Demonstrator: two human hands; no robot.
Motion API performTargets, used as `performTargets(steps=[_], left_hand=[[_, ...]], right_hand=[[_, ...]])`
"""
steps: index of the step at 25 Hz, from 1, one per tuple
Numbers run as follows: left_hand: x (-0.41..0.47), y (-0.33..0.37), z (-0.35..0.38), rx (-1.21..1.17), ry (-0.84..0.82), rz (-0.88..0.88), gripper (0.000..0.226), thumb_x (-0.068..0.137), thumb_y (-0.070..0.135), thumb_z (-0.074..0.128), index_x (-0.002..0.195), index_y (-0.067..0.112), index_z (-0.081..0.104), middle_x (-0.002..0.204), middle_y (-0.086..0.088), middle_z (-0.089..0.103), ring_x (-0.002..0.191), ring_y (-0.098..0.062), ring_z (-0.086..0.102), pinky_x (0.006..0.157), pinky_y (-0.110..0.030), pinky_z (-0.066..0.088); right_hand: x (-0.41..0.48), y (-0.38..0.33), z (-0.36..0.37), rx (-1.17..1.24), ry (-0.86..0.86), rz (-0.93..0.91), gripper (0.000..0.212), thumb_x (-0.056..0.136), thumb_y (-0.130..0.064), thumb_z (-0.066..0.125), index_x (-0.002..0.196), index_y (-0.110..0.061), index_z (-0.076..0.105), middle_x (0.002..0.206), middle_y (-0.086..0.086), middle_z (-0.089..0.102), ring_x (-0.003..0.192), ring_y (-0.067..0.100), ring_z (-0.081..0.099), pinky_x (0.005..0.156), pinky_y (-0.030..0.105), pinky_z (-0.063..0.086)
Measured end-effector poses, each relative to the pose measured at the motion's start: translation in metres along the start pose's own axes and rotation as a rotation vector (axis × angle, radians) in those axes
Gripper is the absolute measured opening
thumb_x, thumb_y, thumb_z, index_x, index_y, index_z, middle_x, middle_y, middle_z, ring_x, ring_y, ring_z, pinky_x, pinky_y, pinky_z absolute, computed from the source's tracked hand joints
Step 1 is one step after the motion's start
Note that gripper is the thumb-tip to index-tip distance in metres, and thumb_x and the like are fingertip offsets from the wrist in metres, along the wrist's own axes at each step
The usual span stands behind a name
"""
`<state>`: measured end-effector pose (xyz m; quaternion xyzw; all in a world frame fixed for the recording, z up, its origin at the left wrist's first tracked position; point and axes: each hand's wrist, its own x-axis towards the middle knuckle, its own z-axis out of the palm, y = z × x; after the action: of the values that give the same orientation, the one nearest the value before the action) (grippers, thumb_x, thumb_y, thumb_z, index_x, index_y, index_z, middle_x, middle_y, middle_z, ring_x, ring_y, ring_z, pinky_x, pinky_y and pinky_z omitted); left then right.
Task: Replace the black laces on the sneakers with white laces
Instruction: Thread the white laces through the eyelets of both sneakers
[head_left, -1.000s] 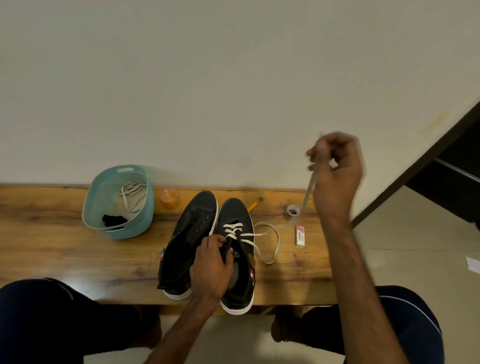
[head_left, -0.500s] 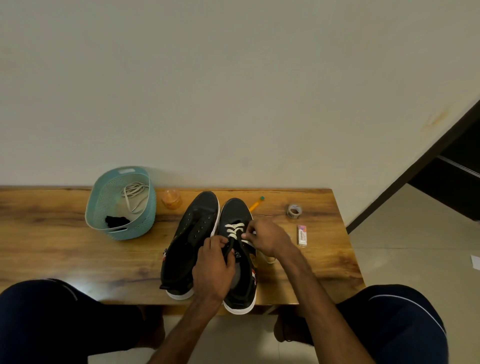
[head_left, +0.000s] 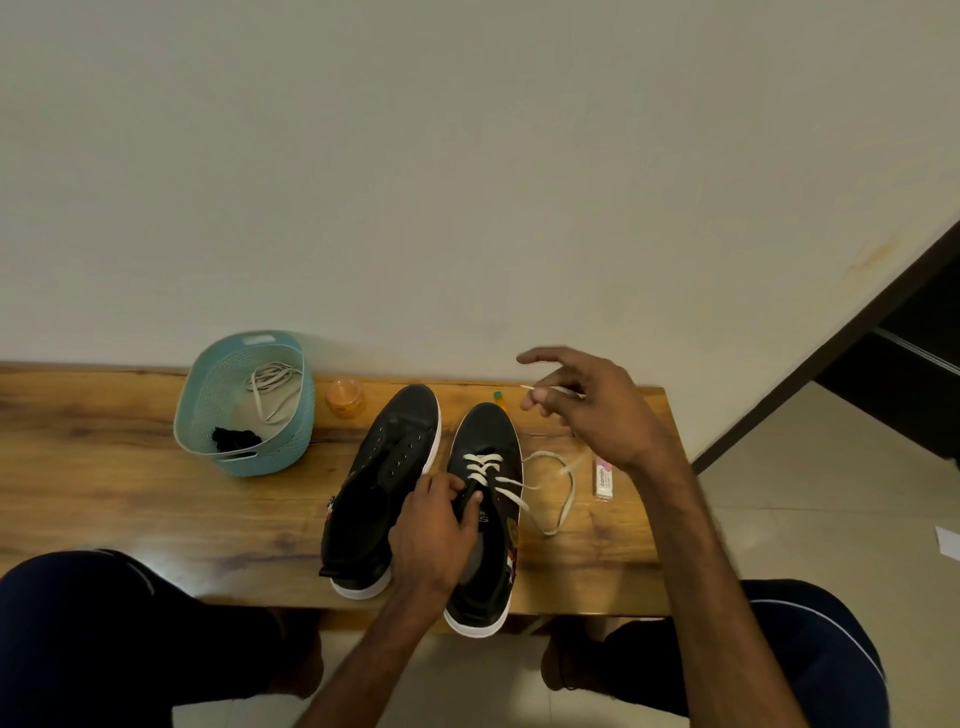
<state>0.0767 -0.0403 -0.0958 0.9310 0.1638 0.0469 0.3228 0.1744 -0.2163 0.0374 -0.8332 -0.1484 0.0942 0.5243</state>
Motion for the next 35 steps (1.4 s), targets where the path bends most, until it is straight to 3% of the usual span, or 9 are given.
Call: performTargets(steps=[3, 6, 10, 17, 20, 25, 30, 32, 35], left_hand=[[0.003, 0.000, 0.001, -0.020, 0.006, -0.003, 0.019, 0.097, 0.040, 0.054, 0.108, 0.028, 0.064, 0.105, 0.014, 0.061, 0.089, -0.004, 0.059, 0.073, -0.027, 0.050], [0.009, -0.003, 0.000, -0.093, -0.017, -0.112, 0.019, 0.097, 0.033, 0.055, 0.110, 0.027, 0.068, 0.090, 0.015, 0.063, 0.081, -0.005, 0.060, 0.066, -0.024, 0.047], [0.016, -0.006, 0.000, -0.150, -0.071, -0.204, 0.022, 0.097, 0.032, 0.055, 0.113, 0.028, 0.070, 0.086, 0.015, 0.063, 0.084, -0.009, 0.062, 0.078, -0.032, 0.053], [0.011, -0.011, 0.008, -0.226, -0.051, -0.213, 0.023, 0.098, 0.040, 0.052, 0.105, 0.030, 0.070, 0.088, 0.014, 0.068, 0.084, -0.007, 0.064, 0.077, -0.034, 0.054], [0.011, -0.015, 0.011, -0.327, -0.052, -0.214, 0.029, 0.101, 0.041, 0.045, 0.093, 0.028, 0.069, 0.081, 0.010, 0.067, 0.079, -0.006, 0.063, 0.071, -0.031, 0.050], [0.015, -0.013, 0.019, -0.365, -0.062, -0.208, 0.005, 0.093, 0.026, 0.065, 0.097, 0.027, 0.065, 0.090, 0.013, 0.065, 0.086, -0.008, 0.064, 0.068, -0.027, 0.048], [0.012, -0.016, 0.013, -0.361, 0.030, -0.150, 0.012, 0.092, 0.021, 0.064, 0.089, 0.031, 0.059, 0.086, 0.014, 0.065, 0.084, -0.006, 0.064, 0.069, -0.035, 0.054], [0.010, -0.010, 0.002, -0.553, 0.087, -0.163, 0.013, 0.095, 0.018, 0.059, 0.091, 0.030, 0.057, 0.091, 0.010, 0.067, 0.088, -0.009, 0.066, 0.076, -0.044, 0.058], [0.016, 0.004, -0.039, -1.219, 0.259, -0.250, 0.013, 0.101, 0.008, 0.049, 0.094, 0.017, 0.054, 0.100, -0.001, 0.072, 0.095, -0.017, 0.070, 0.086, -0.039, 0.056]], right_hand=[[0.003, 0.017, 0.031, 0.016, 0.046, 0.066, 0.009, 0.091, -0.006, 0.066, 0.096, -0.013, 0.065, 0.079, 0.001, 0.076, 0.070, 0.014, 0.071, 0.068, 0.025, 0.057], [0.001, 0.057, 0.073, -0.190, -0.082, 0.134, 0.007, 0.087, -0.013, 0.071, 0.084, -0.018, 0.068, 0.080, -0.003, 0.073, 0.075, 0.013, 0.069, 0.077, 0.037, 0.058], [0.001, 0.081, 0.095, -0.296, -0.172, 0.145, 0.010, 0.083, -0.014, 0.070, 0.079, -0.024, 0.070, 0.085, -0.006, 0.069, 0.082, 0.009, 0.063, 0.080, 0.039, 0.057], [-0.001, 0.084, 0.106, -0.483, -0.124, 0.097, 0.009, 0.087, -0.029, 0.066, 0.089, -0.022, 0.072, 0.098, -0.006, 0.066, 0.091, 0.011, 0.059, 0.075, 0.033, 0.053], [-0.001, 0.088, 0.106, -0.426, -0.127, 0.127, 0.007, 0.088, -0.029, 0.069, 0.088, -0.023, 0.073, 0.102, -0.007, 0.067, 0.094, 0.009, 0.060, 0.080, 0.032, 0.052], [-0.004, 0.093, 0.099, -0.231, -0.183, 0.217, 0.025, 0.097, -0.032, 0.060, 0.095, -0.011, 0.074, 0.092, 0.006, 0.071, 0.087, 0.020, 0.063, 0.081, 0.043, 0.052], [-0.014, 0.096, 0.106, -0.325, -0.199, 0.228, 0.032, 0.080, -0.036, 0.077, 0.105, -0.021, 0.064, 0.108, 0.000, 0.056, 0.100, 0.017, 0.058, 0.085, 0.032, 0.050], [-0.018, 0.098, 0.112, -0.339, -0.148, 0.219, 0.035, 0.075, -0.037, 0.076, 0.106, -0.026, 0.063, 0.109, -0.002, 0.052, 0.104, 0.019, 0.056, 0.089, 0.038, 0.051], [-0.026, 0.099, 0.113, -0.350, -0.092, 0.229, 0.050, 0.073, -0.039, 0.076, 0.116, -0.030, 0.051, 0.121, -0.005, 0.046, 0.115, 0.016, 0.044, 0.095, 0.043, 0.048]])
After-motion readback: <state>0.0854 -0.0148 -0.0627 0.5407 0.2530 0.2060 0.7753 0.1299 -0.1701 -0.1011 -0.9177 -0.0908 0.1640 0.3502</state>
